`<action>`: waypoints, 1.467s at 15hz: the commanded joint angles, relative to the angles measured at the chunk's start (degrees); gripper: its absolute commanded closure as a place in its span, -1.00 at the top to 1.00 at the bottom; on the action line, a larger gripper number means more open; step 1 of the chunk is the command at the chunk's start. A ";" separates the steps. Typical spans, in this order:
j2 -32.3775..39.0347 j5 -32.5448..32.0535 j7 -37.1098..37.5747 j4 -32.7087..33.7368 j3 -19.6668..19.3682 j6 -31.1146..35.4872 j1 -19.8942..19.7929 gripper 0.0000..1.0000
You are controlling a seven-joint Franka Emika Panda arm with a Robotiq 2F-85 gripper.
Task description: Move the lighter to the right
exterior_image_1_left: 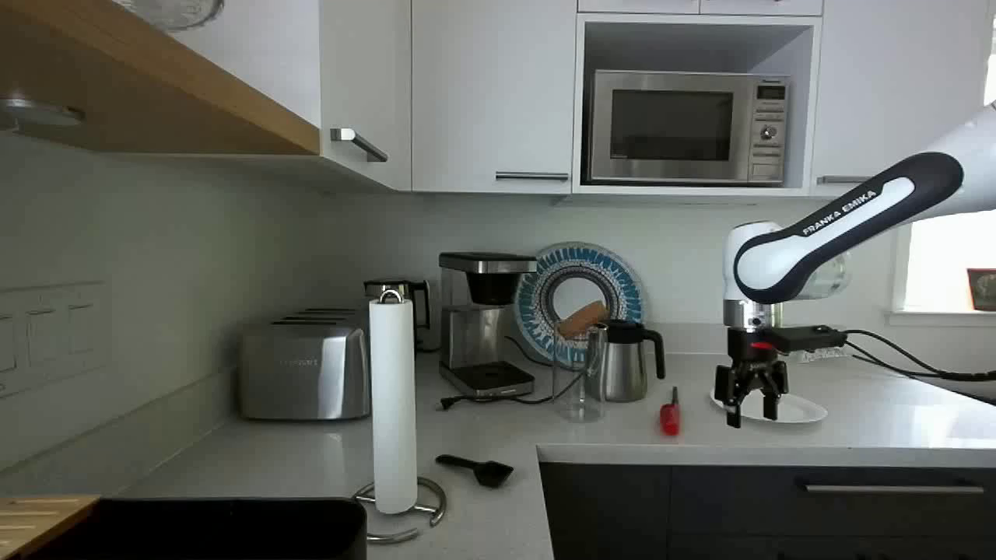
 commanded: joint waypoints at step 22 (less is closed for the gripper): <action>17.43 -3.07 43.22 13.88 1.36 17.09 0.94 1.00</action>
